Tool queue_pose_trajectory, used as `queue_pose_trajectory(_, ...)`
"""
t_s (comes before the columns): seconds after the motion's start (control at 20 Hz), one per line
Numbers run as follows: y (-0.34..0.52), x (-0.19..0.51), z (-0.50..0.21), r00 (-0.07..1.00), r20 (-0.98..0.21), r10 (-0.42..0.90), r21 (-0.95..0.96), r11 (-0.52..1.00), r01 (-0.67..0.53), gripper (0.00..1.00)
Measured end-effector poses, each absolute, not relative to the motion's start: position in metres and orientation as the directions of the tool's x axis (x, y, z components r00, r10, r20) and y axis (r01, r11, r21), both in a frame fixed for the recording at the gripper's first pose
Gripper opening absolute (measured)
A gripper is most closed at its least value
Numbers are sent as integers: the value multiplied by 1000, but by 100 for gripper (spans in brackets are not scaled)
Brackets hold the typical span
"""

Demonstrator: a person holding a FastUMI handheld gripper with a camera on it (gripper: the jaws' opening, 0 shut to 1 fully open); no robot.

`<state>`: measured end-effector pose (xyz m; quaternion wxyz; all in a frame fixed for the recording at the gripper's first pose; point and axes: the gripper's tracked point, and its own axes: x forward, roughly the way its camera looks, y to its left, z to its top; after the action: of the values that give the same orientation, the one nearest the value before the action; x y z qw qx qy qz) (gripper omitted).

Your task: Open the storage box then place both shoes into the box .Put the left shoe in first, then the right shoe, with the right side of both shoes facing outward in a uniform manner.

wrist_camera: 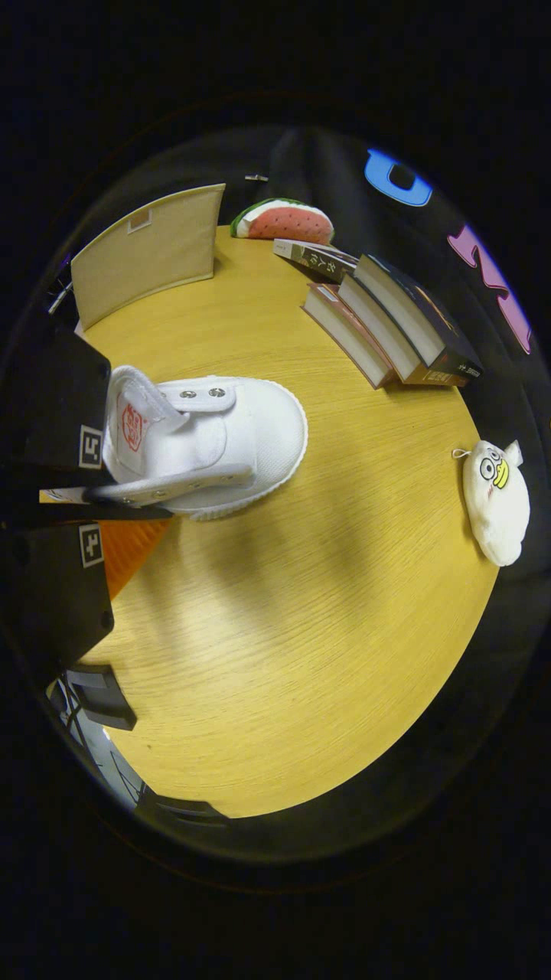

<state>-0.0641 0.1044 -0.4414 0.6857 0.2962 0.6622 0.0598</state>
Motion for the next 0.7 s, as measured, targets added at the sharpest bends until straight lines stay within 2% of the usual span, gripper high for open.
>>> queue_pose_trajectory(0.3,132,-47,-352,176,-820,544,570,753,328,12)
queue_pose_trajectory(0.7,210,-7,-201,271,-722,637,689,694,207,12)
